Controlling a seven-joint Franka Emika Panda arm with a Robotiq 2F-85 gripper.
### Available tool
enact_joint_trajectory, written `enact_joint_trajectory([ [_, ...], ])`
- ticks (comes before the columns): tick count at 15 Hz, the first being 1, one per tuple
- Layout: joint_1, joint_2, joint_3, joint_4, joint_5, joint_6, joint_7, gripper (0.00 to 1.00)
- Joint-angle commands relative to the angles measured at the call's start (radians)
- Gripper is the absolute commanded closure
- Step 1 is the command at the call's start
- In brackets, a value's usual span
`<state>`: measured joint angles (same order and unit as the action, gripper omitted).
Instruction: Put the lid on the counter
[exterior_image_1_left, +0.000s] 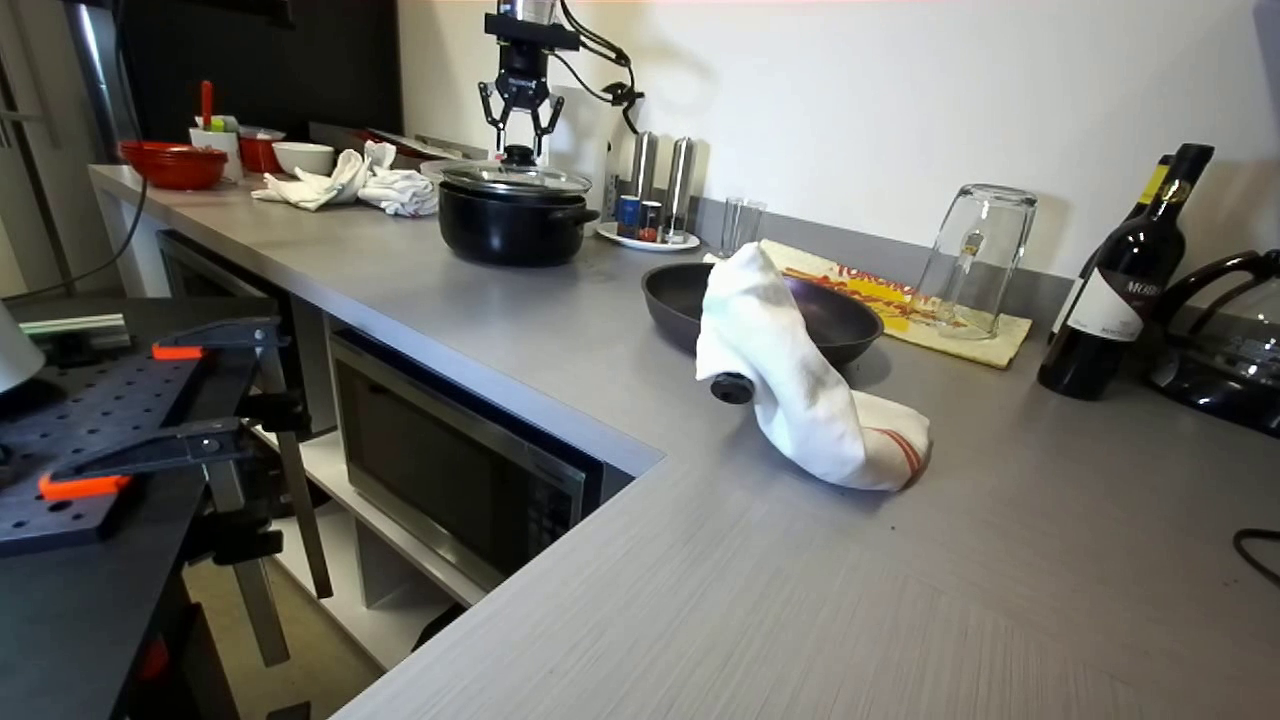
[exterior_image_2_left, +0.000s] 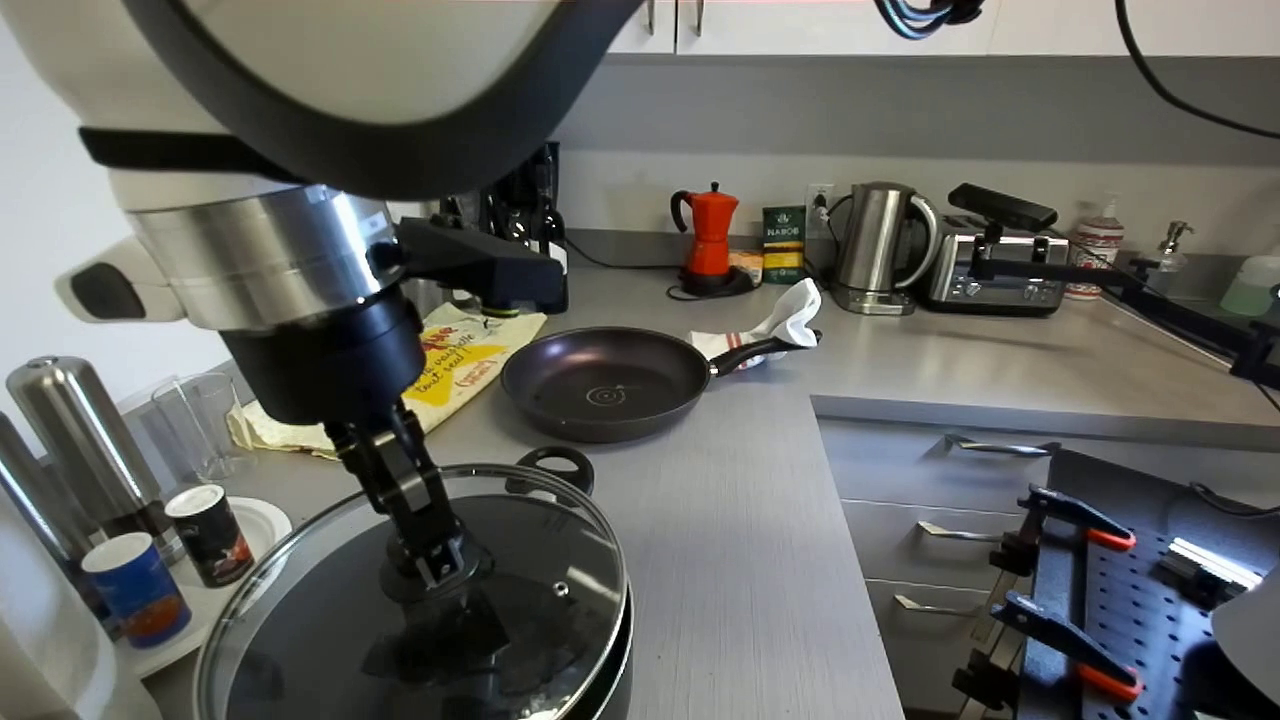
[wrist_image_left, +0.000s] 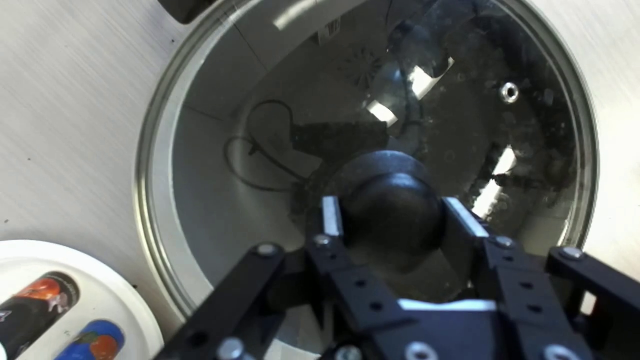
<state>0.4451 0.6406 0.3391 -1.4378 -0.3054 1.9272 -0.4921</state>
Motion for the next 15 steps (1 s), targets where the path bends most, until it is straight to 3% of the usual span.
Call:
enact_joint_trajectory([
  [1, 0.016, -0.066, -0.021, -0.015, -0.015, -0.030, 0.046, 0.75],
  [8, -0.009, -0.089, -0.048, -0.030, -0.003, -0.057, 0.085, 0.75],
  [15, -0.092, -0.168, -0.082, -0.154, 0.033, -0.028, 0.165, 0.75],
])
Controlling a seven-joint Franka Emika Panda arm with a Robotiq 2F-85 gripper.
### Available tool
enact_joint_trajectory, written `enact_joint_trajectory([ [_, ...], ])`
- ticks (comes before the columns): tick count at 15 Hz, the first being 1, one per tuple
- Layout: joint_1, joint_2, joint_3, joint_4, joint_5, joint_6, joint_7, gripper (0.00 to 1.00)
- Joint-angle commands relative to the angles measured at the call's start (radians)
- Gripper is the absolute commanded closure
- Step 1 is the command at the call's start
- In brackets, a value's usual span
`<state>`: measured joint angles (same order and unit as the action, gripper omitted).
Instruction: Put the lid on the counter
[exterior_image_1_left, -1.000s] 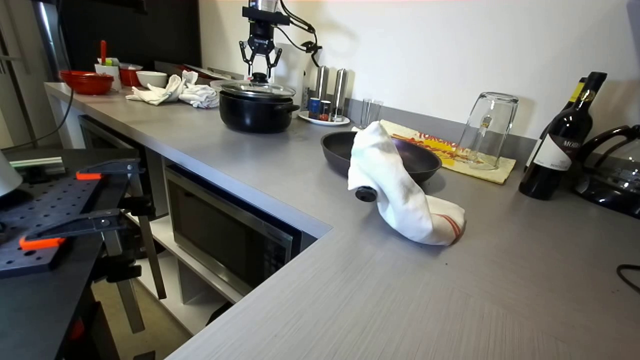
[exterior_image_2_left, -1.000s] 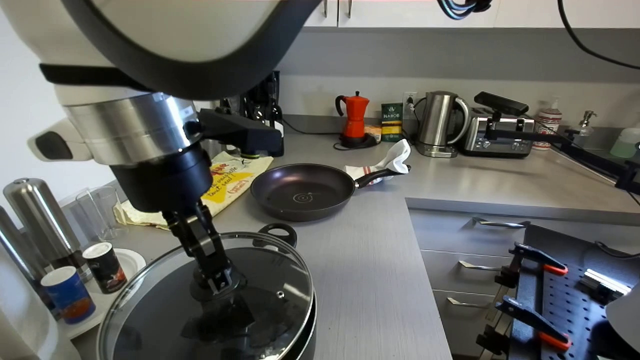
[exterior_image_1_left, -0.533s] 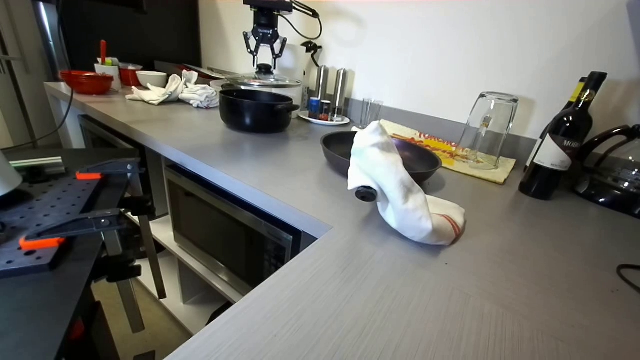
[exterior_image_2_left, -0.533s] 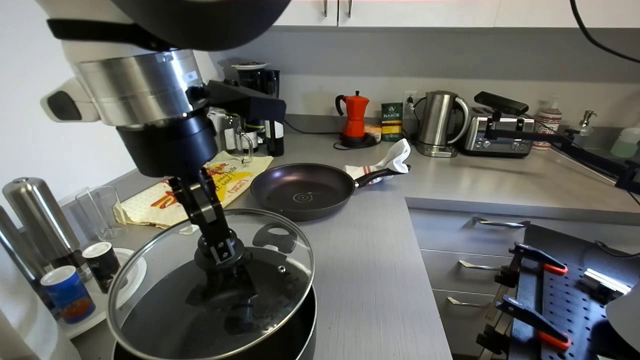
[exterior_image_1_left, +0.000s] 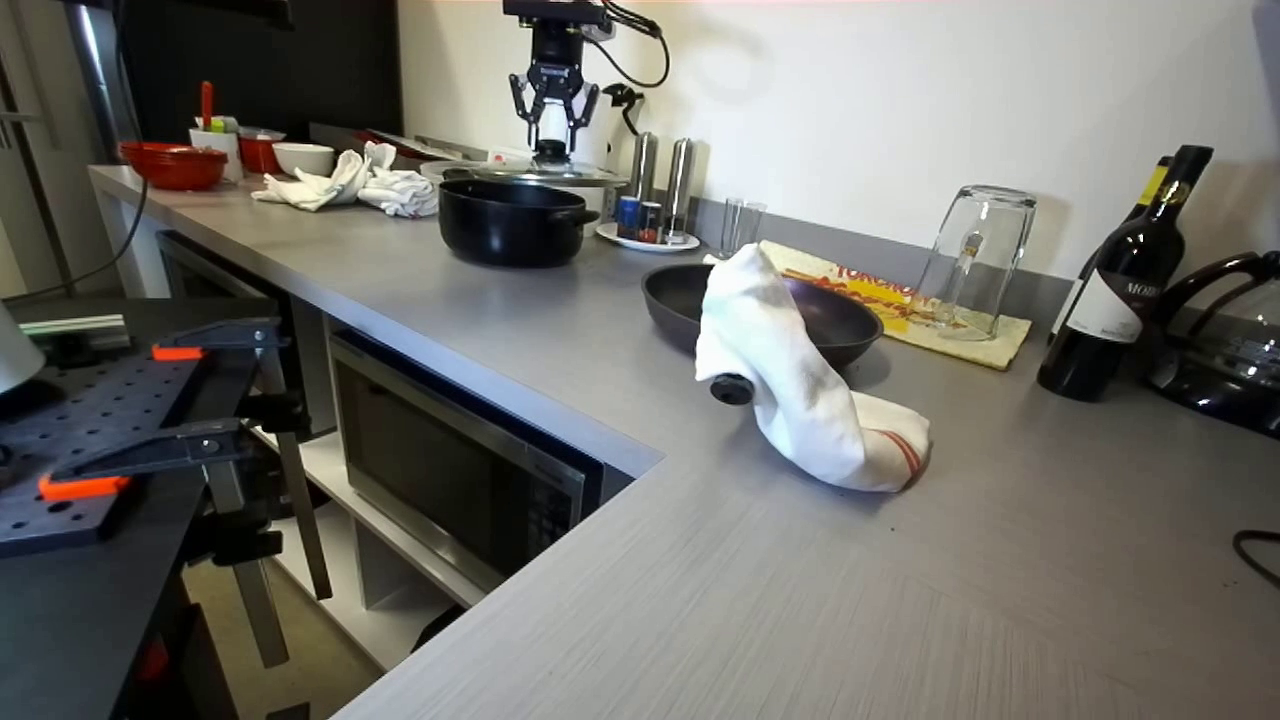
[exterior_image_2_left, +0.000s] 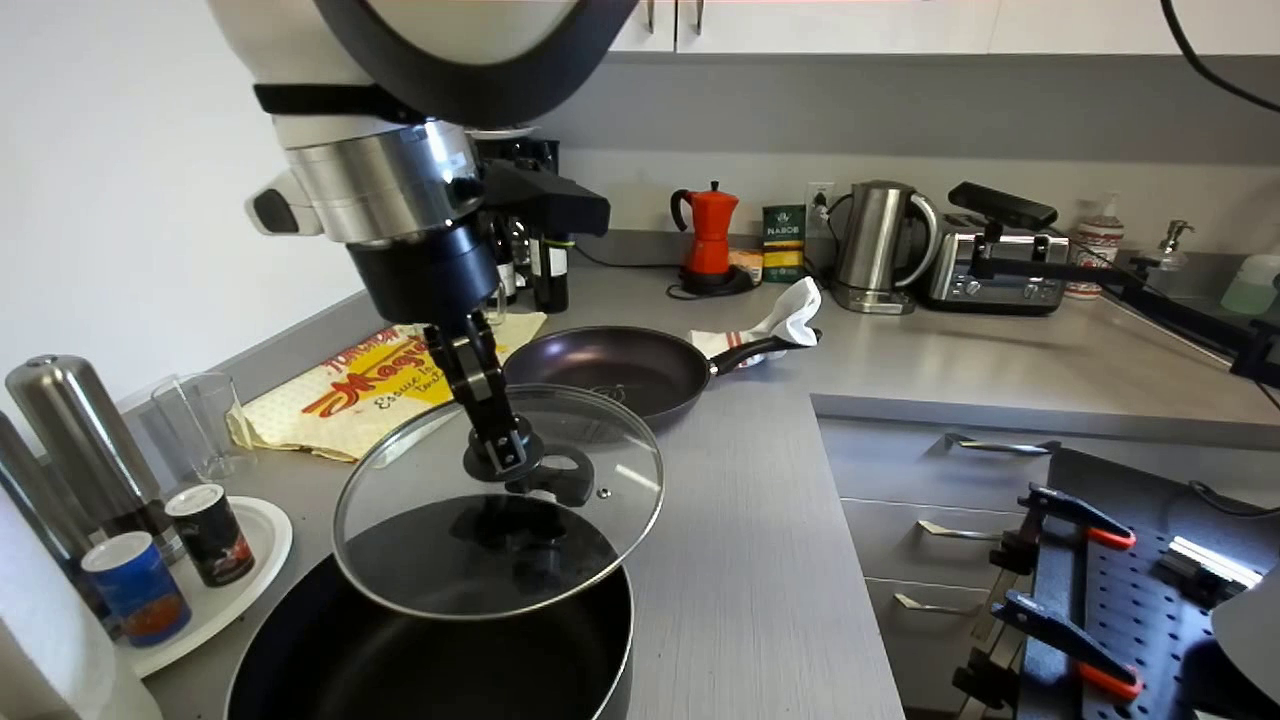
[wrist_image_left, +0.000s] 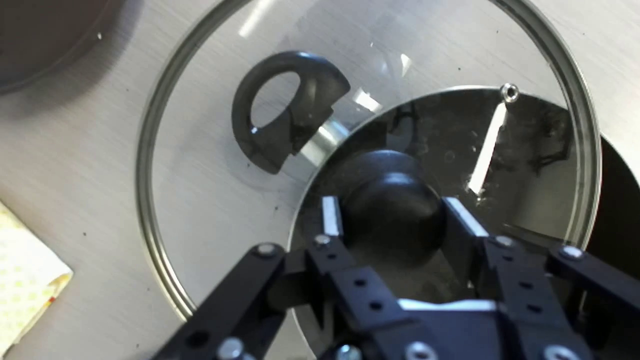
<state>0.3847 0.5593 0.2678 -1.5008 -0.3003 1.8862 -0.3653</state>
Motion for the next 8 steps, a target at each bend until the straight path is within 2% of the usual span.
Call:
enact_joint_trajectory([
  [1, -0.046, -0.103, -0.014, -0.114, 0.033, 0.019, 0.048, 0.75],
  [8, -0.172, -0.276, -0.021, -0.373, 0.146, 0.152, 0.075, 0.75],
])
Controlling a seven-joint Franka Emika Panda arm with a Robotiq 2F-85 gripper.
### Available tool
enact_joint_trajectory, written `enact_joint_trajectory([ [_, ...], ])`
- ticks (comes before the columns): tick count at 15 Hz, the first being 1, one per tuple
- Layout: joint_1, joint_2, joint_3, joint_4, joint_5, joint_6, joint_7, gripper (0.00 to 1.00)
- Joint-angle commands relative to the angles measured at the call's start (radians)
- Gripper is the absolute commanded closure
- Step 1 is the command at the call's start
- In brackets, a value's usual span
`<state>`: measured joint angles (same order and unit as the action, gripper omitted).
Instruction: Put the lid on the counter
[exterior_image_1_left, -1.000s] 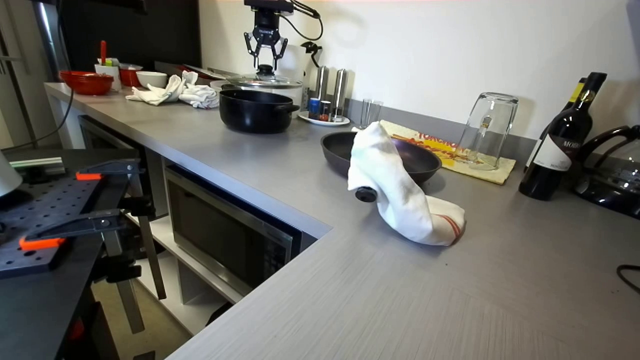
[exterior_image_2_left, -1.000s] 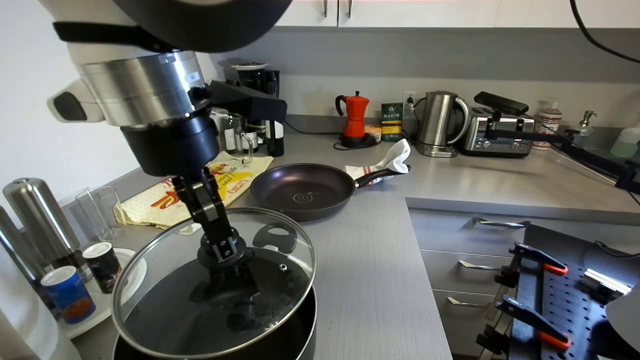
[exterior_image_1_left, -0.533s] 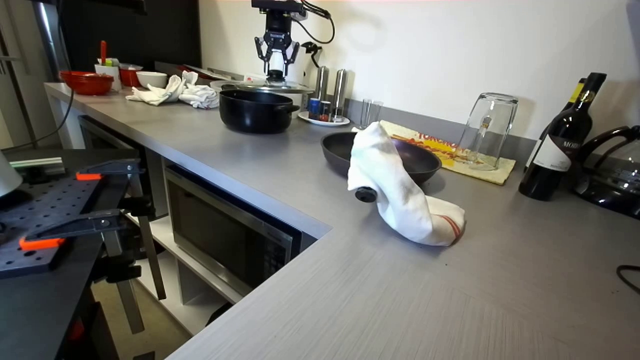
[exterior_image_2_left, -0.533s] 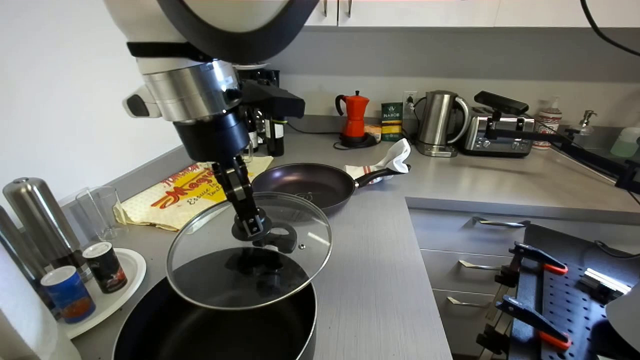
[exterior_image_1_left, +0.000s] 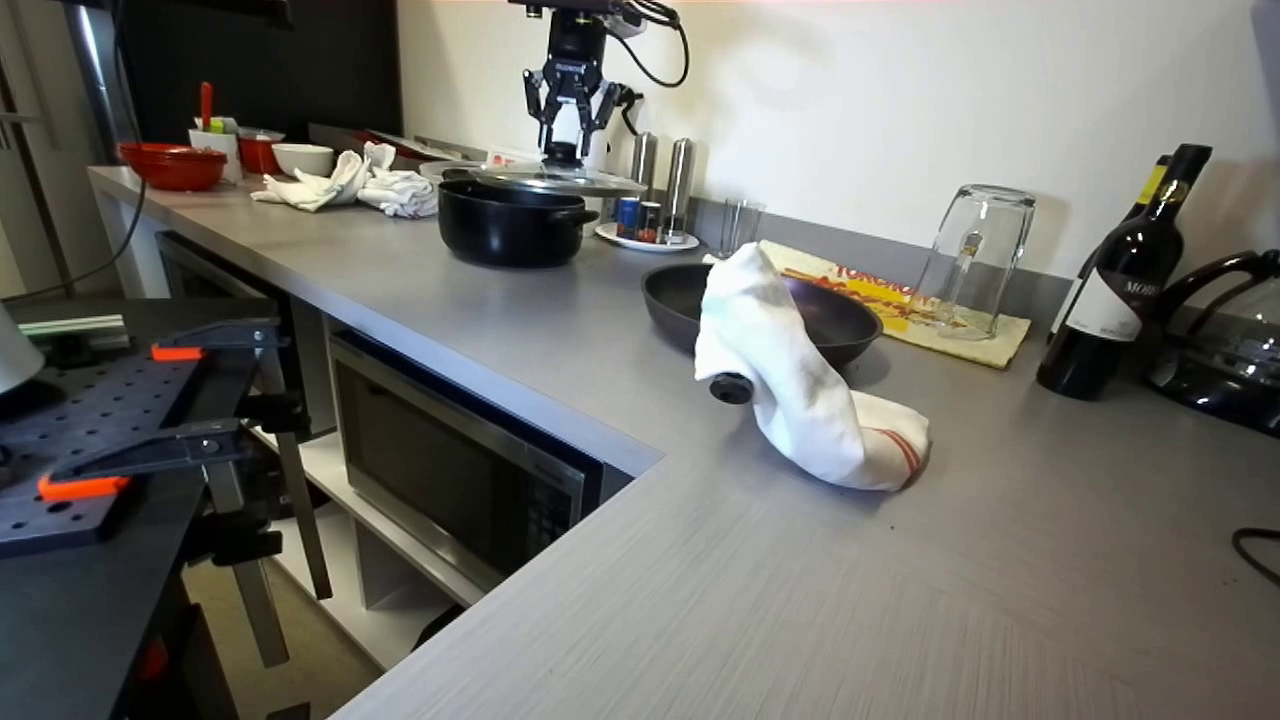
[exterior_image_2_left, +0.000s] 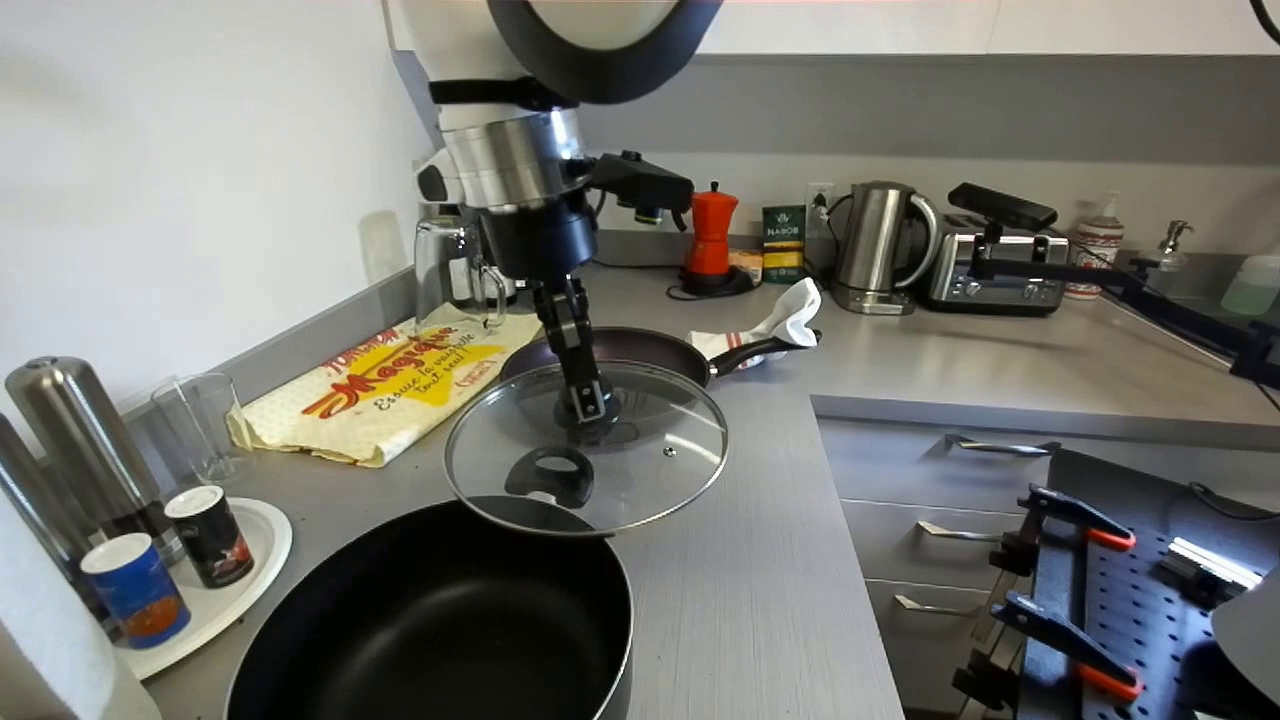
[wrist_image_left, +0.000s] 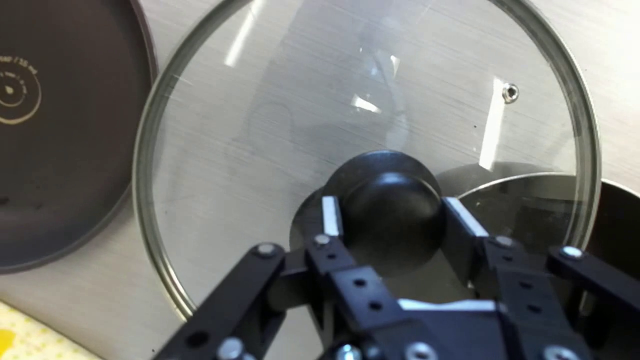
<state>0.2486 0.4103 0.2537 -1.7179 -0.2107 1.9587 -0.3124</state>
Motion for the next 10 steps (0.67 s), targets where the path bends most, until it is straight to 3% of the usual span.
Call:
enact_joint_trajectory([
  [1, -0.047, -0.156, -0.007, -0.202, 0.077, 0.107, 0.025, 0.75],
  [10, -0.147, -0.322, -0.084, -0.528, 0.165, 0.323, 0.018, 0.75],
])
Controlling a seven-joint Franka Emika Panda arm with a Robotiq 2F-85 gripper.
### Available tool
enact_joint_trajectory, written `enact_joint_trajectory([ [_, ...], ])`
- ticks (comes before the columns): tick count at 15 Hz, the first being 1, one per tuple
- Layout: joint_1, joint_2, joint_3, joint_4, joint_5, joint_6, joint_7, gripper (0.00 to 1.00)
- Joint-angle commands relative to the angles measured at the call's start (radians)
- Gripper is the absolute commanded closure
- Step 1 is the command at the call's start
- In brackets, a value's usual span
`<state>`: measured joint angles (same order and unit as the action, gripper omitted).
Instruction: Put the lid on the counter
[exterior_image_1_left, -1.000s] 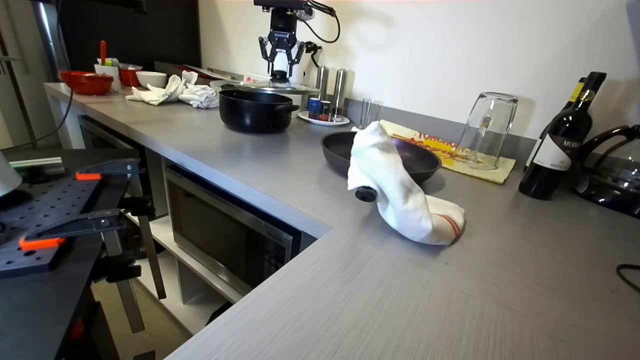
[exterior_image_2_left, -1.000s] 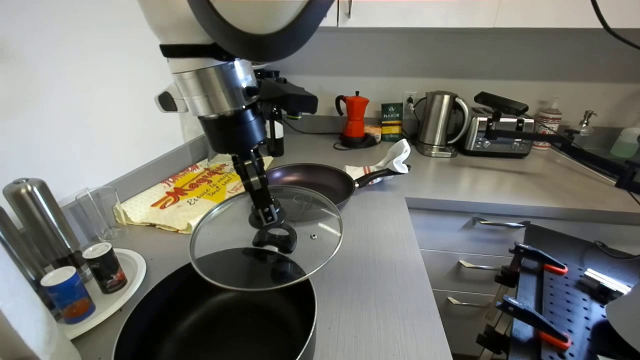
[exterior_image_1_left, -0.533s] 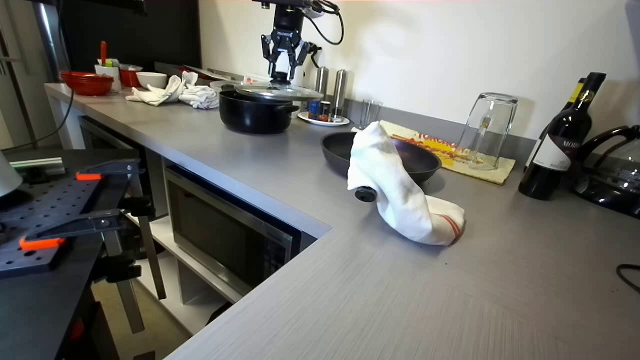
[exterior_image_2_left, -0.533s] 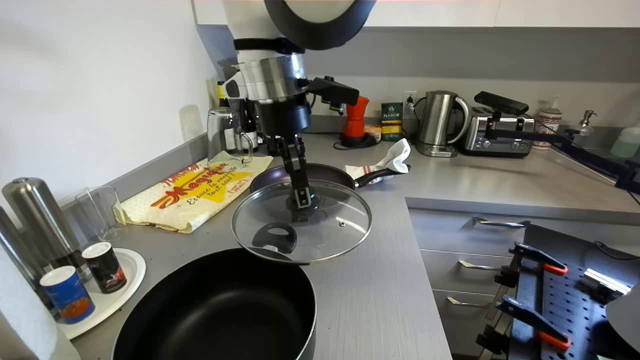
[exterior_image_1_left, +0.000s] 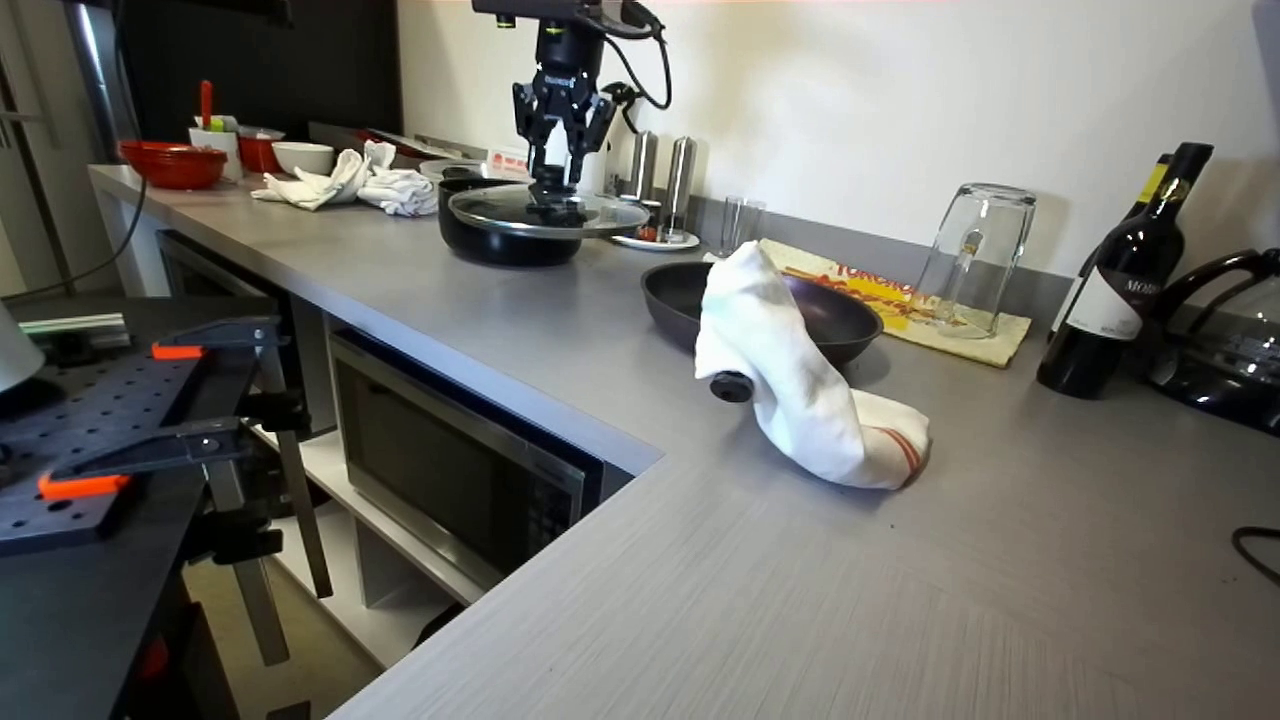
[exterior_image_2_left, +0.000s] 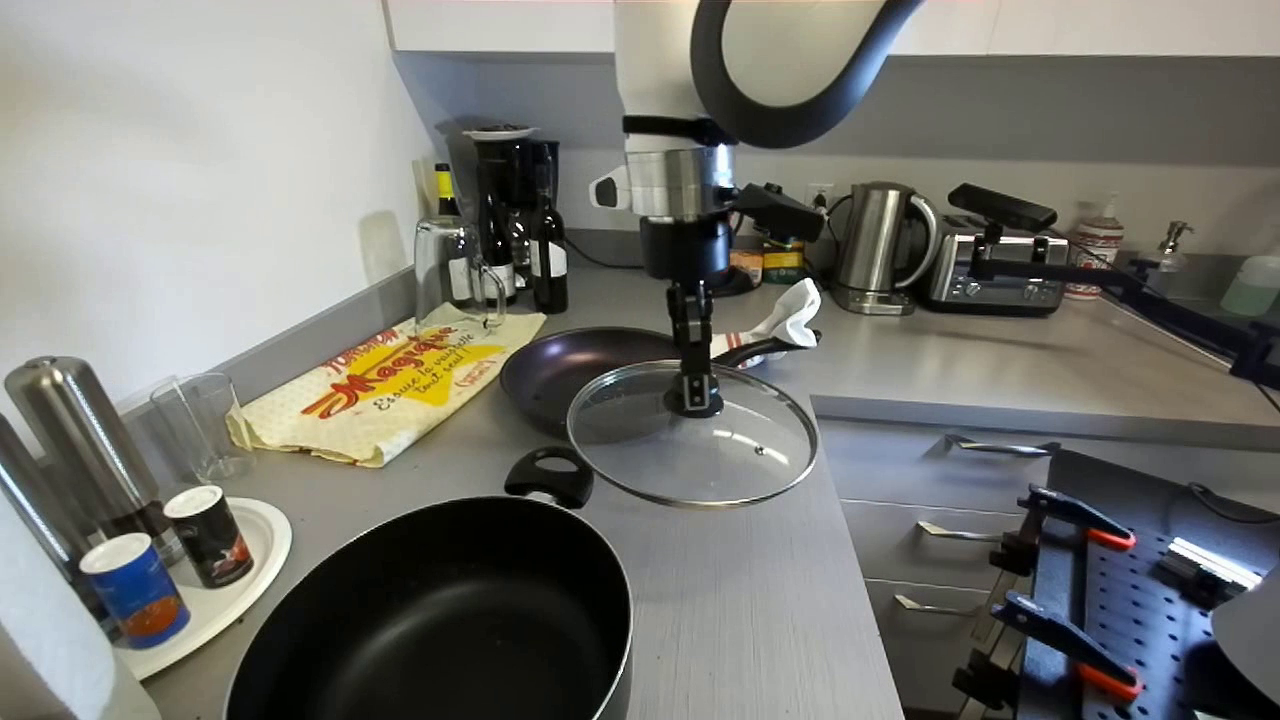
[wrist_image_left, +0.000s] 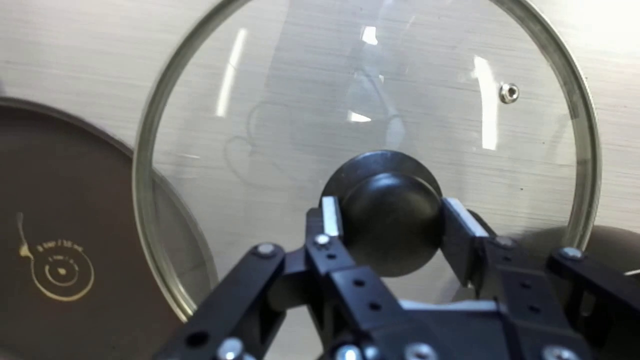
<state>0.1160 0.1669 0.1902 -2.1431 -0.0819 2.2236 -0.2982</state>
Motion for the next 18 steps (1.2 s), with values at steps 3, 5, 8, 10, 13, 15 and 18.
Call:
enact_joint_trajectory([
  [3, -0.025, -0.077, -0.033, -0.153, 0.059, 0.095, -0.010, 0.75],
  [5, -0.027, -0.066, -0.032, -0.176, 0.075, 0.122, -0.017, 0.75],
  [8, -0.022, -0.035, -0.027, -0.196, 0.092, 0.178, -0.023, 0.75],
  [10, -0.024, -0.002, -0.035, -0.190, 0.071, 0.211, -0.006, 0.75],
  [13, -0.017, 0.063, -0.036, -0.171, 0.049, 0.269, 0.023, 0.75],
  [15, -0.015, 0.120, -0.038, -0.143, 0.038, 0.285, 0.030, 0.75],
  [18, -0.010, 0.186, -0.029, -0.114, 0.038, 0.294, 0.027, 0.75],
])
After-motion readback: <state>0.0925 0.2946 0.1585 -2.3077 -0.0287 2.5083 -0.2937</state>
